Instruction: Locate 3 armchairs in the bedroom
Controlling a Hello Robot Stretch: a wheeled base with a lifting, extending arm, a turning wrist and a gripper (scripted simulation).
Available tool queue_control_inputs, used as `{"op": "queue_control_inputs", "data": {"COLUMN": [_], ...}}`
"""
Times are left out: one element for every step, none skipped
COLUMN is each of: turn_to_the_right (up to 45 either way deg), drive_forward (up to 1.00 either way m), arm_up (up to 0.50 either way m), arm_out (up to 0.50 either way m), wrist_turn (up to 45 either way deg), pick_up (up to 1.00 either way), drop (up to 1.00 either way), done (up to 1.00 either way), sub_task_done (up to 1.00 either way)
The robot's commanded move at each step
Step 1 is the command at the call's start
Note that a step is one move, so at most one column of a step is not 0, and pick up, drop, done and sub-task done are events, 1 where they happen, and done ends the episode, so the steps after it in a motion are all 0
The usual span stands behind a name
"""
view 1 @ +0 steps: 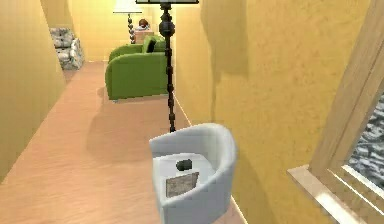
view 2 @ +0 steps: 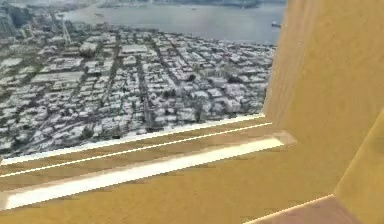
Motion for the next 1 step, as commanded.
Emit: {"op": "queue_control_inputs", "data": {"turn_to_the_right": [-42.0], "drive_forward": [0.00], "arm_up": [0.00], "arm_out": [0.00], "wrist_turn": [0.0], "pick_up": [0.00], "drop": [0.00], "done": [0.00], "sub_task_done": [0.00]}}
